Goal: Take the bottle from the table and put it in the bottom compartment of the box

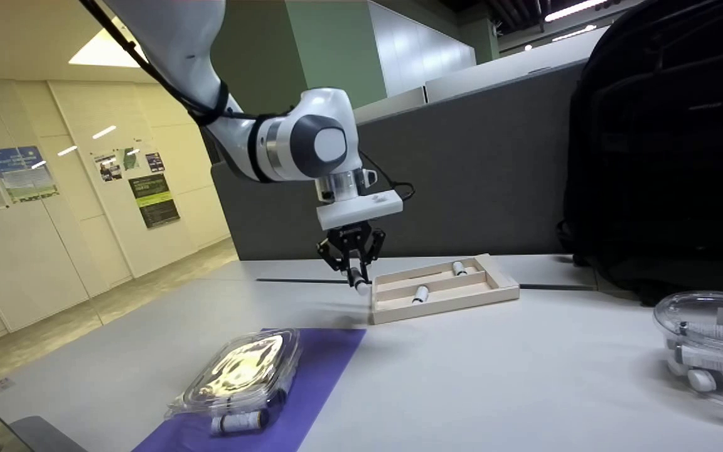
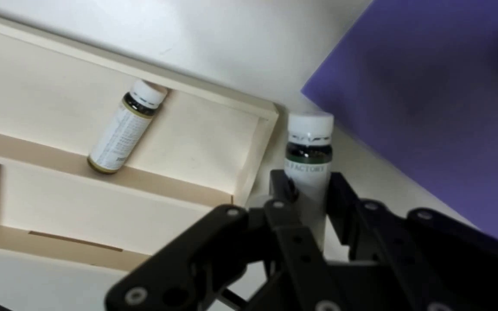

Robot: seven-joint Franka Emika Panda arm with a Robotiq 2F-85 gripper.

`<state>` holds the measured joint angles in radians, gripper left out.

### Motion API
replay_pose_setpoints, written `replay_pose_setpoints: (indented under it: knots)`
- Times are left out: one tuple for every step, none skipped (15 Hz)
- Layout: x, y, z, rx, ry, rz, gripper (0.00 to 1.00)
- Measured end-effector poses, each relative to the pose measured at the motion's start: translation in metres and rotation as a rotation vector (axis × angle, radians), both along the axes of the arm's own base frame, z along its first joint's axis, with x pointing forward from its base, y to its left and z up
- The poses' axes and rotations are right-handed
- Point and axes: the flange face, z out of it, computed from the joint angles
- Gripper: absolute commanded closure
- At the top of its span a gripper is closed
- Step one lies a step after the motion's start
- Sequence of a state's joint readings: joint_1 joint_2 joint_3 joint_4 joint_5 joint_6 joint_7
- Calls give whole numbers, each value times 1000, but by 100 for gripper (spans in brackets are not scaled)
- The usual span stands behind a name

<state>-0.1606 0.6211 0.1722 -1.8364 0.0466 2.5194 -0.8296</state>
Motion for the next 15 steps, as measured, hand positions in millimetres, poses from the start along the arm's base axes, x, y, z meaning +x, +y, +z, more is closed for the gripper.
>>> replay_pose_setpoints:
  knots:
    - [5,-8,5,15,-3,-33,93]
    - [9,-16,9,29,-3,-64,93]
    - [12,-22,13,41,-3,-93,93]
    - [16,-29,15,52,-2,-121,93]
    - [20,-34,16,63,-2,-148,93]
    - [24,-38,16,72,-1,-173,93]
    - [27,-42,13,79,-2,-197,93]
    - [30,-45,10,83,0,-222,93]
    - [33,-48,5,88,1,-249,93]
    - [35,-49,0,94,0,-278,93]
    - [38,-50,-5,97,-6,-305,93]
    - [40,-51,-11,101,-19,-334,93]
    - [43,-52,-16,103,-34,-358,93]
    - [46,-52,-20,104,-51,-379,93]
    - [48,-52,-24,104,-67,-396,93]
